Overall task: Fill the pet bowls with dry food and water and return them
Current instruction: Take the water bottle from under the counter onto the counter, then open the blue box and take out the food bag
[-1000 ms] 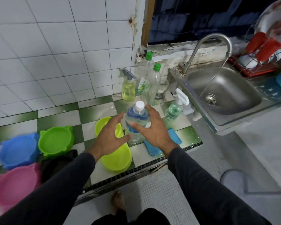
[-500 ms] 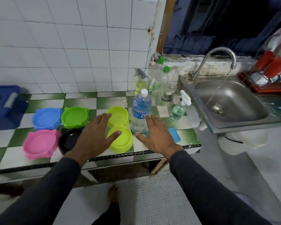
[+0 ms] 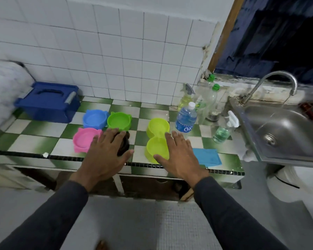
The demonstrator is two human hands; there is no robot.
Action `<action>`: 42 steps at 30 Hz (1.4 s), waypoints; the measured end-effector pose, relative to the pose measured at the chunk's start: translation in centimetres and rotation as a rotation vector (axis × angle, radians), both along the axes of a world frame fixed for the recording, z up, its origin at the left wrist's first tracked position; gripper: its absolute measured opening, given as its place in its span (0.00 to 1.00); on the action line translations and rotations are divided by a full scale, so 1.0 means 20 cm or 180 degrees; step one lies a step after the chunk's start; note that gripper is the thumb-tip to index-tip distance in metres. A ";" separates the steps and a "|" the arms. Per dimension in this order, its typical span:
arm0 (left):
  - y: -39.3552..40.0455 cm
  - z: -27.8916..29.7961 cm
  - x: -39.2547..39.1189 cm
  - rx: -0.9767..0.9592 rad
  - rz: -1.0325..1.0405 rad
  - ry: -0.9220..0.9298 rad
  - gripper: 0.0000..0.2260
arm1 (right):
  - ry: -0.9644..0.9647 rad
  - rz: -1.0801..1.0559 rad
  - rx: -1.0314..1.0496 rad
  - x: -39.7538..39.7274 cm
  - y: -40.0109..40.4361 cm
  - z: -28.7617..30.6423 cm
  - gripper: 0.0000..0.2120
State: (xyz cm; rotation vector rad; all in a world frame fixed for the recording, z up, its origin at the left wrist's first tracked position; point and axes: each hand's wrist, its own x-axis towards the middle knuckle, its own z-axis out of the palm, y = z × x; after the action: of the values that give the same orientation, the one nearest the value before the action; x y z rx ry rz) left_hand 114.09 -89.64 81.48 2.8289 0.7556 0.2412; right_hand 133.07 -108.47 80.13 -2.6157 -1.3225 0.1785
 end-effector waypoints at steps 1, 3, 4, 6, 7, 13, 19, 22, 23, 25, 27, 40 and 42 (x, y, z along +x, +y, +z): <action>0.02 0.00 -0.04 0.0003 0.0042 0.0012 0.37 | 0.0005 0.0042 0.0002 -0.03 0.03 0.01 0.44; 0.07 0.00 -0.11 0.0029 0.0106 0.0028 0.36 | 0.0004 0.0130 0.0010 -0.09 0.11 0.01 0.44; 0.10 0.01 -0.15 0.0057 0.0121 0.0041 0.36 | 0.0000 0.0168 0.0021 -0.13 0.15 0.02 0.44; 0.16 0.01 -0.24 0.0125 0.0153 0.0057 0.36 | -0.0018 0.0247 0.0043 -0.20 0.23 0.03 0.44; 0.19 0.01 -0.29 0.0147 0.0188 0.0045 0.35 | -0.0030 0.0284 0.0053 -0.24 0.28 0.03 0.44; 0.41 0.02 -0.63 0.0085 0.0531 0.0022 0.36 | -0.0009 0.0517 0.0153 -0.53 0.57 0.05 0.44; 0.68 0.07 -0.97 0.0034 0.0790 0.0005 0.37 | 0.0053 0.0723 0.0192 -0.84 0.92 0.08 0.45; 0.83 0.10 -1.12 0.0062 0.0839 -0.0003 0.35 | 0.0048 0.0798 0.0233 -0.98 1.08 0.09 0.46; 0.87 0.11 -1.17 0.0076 0.0847 0.0023 0.35 | 0.0049 0.0809 0.0264 -1.02 1.13 0.10 0.45; 0.96 0.12 -1.25 0.0097 0.0859 0.0051 0.35 | 0.0027 0.0838 0.0298 -1.11 1.23 0.11 0.45; 1.03 0.12 -1.32 0.0112 0.0880 0.0057 0.36 | -0.0003 0.0862 0.0294 -1.18 1.32 0.12 0.44; 1.51 0.06 -1.50 0.0011 0.1035 0.0119 0.39 | -0.0112 0.1041 0.0130 -1.30 1.85 0.09 0.43; 1.62 0.04 -1.48 0.0053 0.1040 0.0128 0.38 | -0.0149 0.1060 0.0100 -1.27 1.95 0.06 0.43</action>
State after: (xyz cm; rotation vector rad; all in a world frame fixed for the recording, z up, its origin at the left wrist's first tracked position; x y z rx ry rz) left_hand 84.58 -57.22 82.38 2.7191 1.2293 0.2404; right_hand 107.69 -69.51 81.38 -2.3698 -1.7551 0.1450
